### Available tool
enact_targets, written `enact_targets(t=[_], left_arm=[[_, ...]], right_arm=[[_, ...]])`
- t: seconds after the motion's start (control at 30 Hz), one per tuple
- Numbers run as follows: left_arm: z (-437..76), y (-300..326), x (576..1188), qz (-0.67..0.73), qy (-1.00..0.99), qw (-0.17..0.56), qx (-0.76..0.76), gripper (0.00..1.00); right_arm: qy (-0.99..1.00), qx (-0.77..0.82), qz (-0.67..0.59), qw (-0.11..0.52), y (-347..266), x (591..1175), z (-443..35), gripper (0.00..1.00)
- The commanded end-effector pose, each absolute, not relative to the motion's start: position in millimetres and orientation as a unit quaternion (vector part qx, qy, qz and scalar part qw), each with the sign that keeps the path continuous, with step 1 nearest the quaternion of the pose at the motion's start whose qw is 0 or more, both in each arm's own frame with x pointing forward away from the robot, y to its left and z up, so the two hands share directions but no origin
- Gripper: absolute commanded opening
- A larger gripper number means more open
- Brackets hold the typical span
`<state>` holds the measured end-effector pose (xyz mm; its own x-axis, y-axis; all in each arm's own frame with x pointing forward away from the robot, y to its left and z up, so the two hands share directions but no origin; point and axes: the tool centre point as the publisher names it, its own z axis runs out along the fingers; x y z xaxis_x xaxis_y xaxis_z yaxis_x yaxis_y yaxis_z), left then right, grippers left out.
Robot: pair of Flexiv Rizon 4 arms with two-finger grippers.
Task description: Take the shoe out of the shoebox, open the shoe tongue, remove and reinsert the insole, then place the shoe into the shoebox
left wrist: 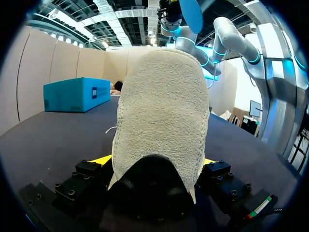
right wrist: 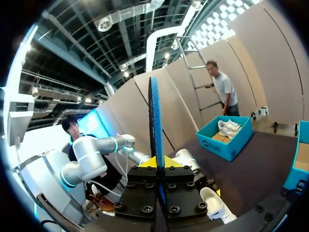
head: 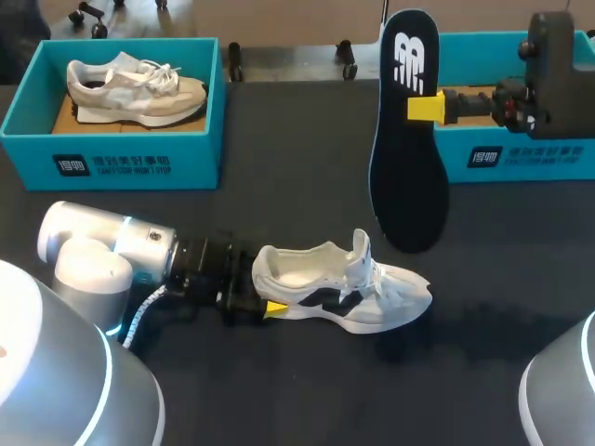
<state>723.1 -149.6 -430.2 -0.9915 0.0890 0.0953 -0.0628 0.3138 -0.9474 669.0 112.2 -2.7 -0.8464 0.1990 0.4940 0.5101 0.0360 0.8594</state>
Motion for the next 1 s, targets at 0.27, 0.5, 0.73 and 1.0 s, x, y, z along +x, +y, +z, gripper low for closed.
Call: enact_targets(t=[0.27, 0.5, 0.73, 1.0], left_arm=[[-428.4, -122.6, 727.8, 0.547, -0.834, 0.063, -0.006, 1.00], [-427.8, -106.4, 735.5, 0.523, -0.851, 0.052, 0.008, 1.00], [-419.8, -91.6, 739.2, 0.494, -0.867, 0.061, 0.025, 1.00], [-412.1, -85.2, 739.8, 0.427, -0.902, 0.056, 0.029, 1.00]], right_arm=[[-0.710, -0.251, -0.647, 0.120, 113.4, 668.9, -2.8, 0.00], [-0.710, -0.251, -0.647, 0.120, 113.4, 668.9, -2.8, 0.00], [-0.710, -0.251, -0.647, 0.120, 113.4, 668.9, -2.8, 0.00], [-0.710, -0.251, -0.647, 0.120, 113.4, 668.9, -2.8, 0.00]])
